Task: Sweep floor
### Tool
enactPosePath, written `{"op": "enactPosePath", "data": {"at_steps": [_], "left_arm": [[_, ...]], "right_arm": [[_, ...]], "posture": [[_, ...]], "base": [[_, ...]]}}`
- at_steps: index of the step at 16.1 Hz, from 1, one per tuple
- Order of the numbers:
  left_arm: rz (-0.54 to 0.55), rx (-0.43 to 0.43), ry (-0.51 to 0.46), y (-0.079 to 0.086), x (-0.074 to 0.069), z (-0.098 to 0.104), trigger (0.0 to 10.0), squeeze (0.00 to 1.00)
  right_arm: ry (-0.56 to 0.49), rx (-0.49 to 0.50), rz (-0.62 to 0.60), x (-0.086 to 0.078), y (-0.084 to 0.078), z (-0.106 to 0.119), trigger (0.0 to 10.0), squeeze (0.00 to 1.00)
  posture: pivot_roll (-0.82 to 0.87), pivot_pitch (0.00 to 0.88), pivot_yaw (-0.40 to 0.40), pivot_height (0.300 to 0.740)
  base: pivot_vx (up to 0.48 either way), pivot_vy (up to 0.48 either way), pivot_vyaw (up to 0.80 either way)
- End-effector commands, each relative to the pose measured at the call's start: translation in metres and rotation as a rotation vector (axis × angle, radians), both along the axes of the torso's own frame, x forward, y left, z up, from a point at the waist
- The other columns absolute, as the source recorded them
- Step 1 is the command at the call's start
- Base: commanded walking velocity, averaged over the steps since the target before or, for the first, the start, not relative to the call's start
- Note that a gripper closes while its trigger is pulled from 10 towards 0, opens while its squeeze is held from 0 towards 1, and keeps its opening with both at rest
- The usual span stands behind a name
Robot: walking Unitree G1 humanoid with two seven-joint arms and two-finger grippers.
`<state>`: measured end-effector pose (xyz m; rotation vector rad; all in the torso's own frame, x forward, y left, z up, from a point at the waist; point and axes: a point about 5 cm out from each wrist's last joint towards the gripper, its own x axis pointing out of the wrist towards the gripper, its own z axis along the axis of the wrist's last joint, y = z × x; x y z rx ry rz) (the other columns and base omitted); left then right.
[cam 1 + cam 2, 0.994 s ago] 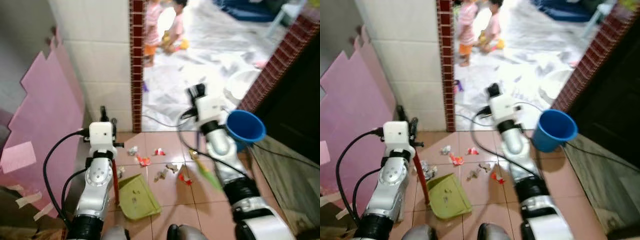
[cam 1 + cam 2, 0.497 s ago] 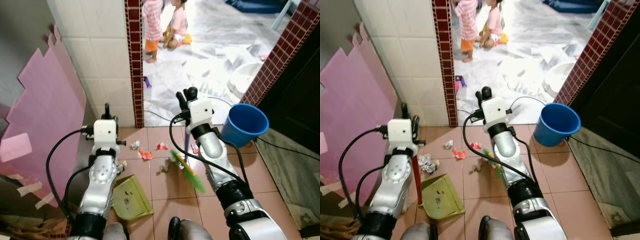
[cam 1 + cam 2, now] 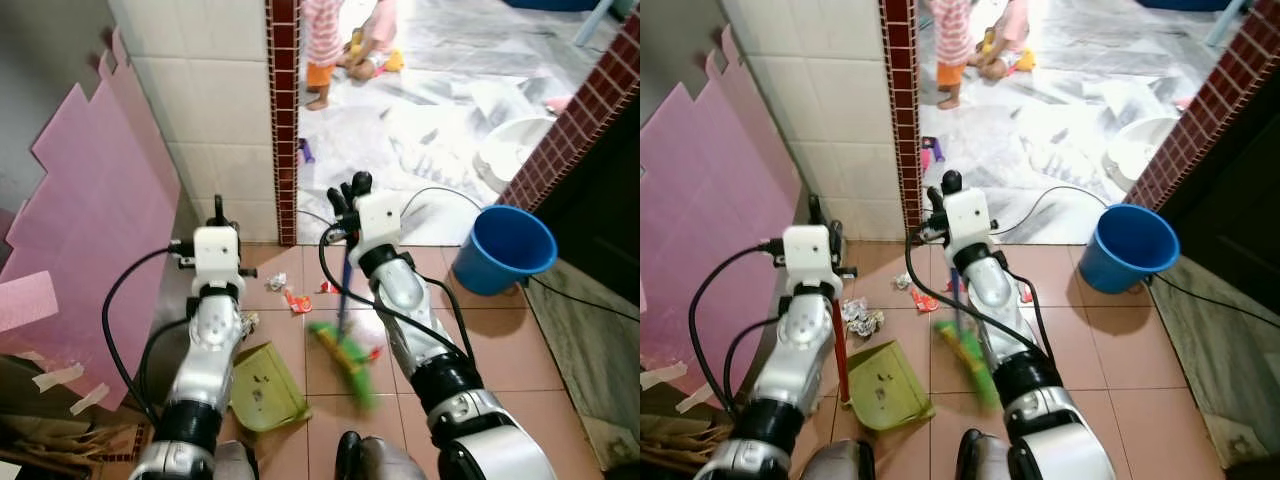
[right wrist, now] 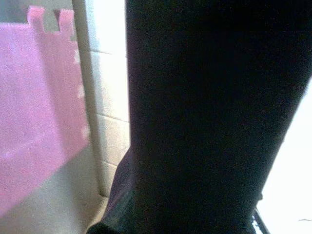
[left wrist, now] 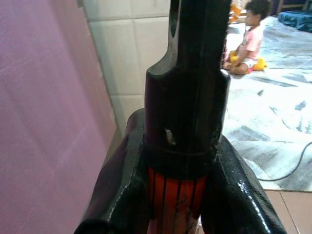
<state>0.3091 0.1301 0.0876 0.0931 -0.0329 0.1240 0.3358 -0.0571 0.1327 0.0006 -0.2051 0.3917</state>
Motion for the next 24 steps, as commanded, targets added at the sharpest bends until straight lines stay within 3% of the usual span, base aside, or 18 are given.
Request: {"op": "enactPosePath", "data": {"at_steps": [1,6,9,14,20,22,24], "left_arm": [[-0.010,-0.040,0.042,-0.005,-0.001,-0.009,10.0,0.00],[-0.034,-0.058,0.046,-0.011,0.006,-0.008,10.0,0.00],[-0.045,-0.065,0.047,-0.012,0.008,-0.008,10.0,0.00],[-0.051,-0.065,0.044,-0.013,0.012,-0.007,10.0,0.00],[-0.054,-0.063,0.041,-0.013,0.017,-0.004,10.0,0.00],[-0.053,-0.065,0.039,-0.013,0.018,-0.004,10.0,0.00],[-0.051,-0.066,0.038,-0.012,0.018,-0.004,10.0,0.00]], "right_arm": [[-0.064,0.060,0.005,0.007,0.001,0.026,10.0,0.00],[-0.092,0.089,-0.001,0.022,-0.018,0.065,10.0,0.00],[-0.173,0.085,-0.017,0.031,-0.032,0.096,10.0,0.00],[-0.237,-0.006,-0.078,0.042,-0.050,0.102,10.0,0.00],[-0.111,-0.013,-0.029,0.033,-0.024,0.054,10.0,0.00],[-0.001,0.058,0.038,0.025,0.002,0.032,10.0,0.00],[0.047,0.099,0.067,0.023,0.011,0.028,10.0,0.00]], "posture": [[0.06,0.126,-0.047,0.740],[0.04,0.130,-0.059,0.740],[0.03,0.125,-0.064,0.740],[0.05,0.118,-0.068,0.740],[0.05,0.127,-0.069,0.740],[0.05,0.129,-0.070,0.740],[0.05,0.131,-0.072,0.740]], "base": [[0.000,0.000,0.00],[0.000,0.000,0.00],[0.000,0.000,0.00],[0.000,0.000,0.00],[0.000,0.000,0.00],[0.000,0.000,0.00],[0.000,0.000,0.00]]}}
